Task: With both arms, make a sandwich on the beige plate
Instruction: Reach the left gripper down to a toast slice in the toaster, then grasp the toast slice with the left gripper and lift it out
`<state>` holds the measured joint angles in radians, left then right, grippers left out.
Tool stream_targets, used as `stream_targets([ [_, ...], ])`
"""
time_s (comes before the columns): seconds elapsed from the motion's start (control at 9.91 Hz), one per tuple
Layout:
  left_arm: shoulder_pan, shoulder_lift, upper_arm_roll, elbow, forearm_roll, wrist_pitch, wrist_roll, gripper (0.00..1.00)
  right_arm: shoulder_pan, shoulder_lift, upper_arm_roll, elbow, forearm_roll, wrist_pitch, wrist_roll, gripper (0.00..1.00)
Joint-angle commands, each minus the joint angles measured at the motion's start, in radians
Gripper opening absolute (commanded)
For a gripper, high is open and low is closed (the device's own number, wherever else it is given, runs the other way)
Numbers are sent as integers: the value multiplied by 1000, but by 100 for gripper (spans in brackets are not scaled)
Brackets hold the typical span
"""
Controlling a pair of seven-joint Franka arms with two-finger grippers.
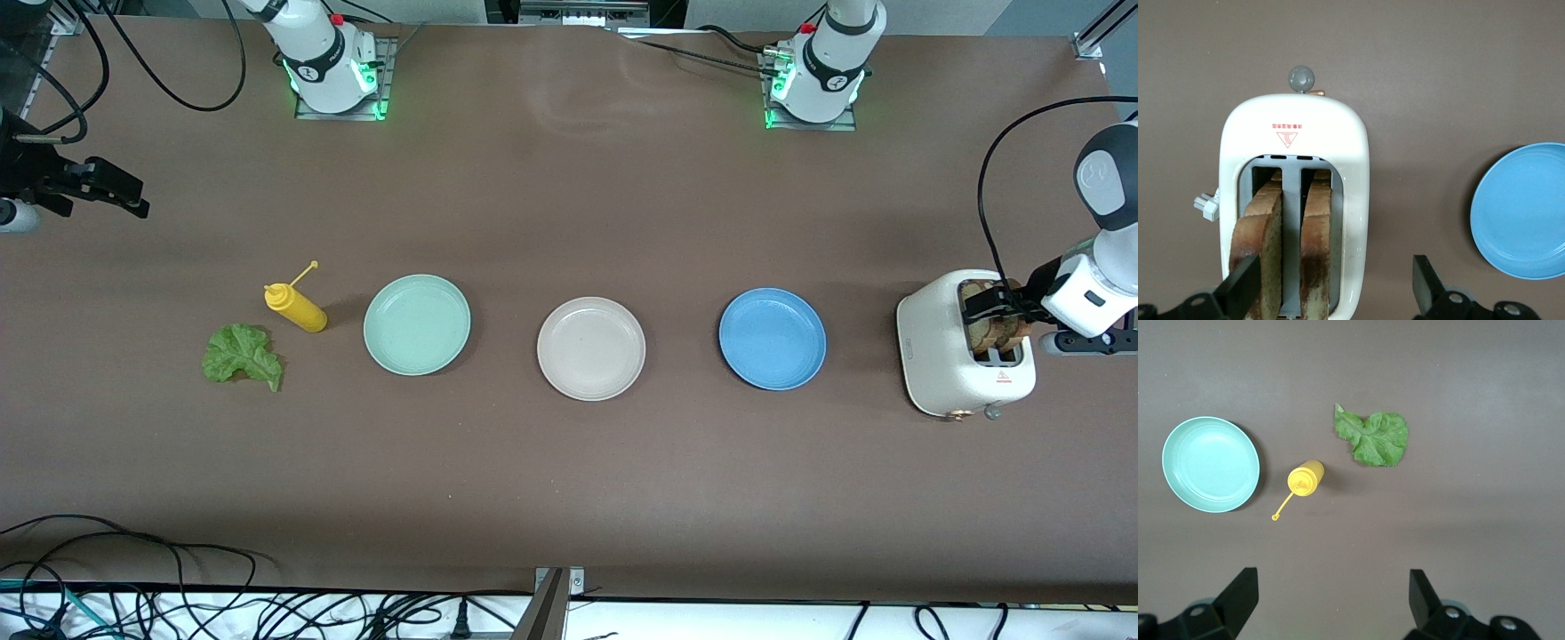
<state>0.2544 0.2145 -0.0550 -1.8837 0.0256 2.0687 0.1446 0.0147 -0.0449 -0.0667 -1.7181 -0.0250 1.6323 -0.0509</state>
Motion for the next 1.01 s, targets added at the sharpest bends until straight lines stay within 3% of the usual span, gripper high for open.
stream_targets([
  [0.0, 8, 16, -8, -20, 20, 42, 10, 100, -4, -3, 4, 5, 5, -8, 2, 100],
  [0.61, 8, 19, -11, -38, 20, 47, 6, 97, -4, -3, 4, 5, 5, -8, 2, 100],
  [0.71, 8, 17, -11, -52, 20, 65, 7, 91, -4, -3, 4, 5, 5, -6, 2, 100],
  [0.91, 8, 17, -11, -63, 20, 70, 18, 67, -4, -3, 4, 5, 5, -8, 2, 100],
])
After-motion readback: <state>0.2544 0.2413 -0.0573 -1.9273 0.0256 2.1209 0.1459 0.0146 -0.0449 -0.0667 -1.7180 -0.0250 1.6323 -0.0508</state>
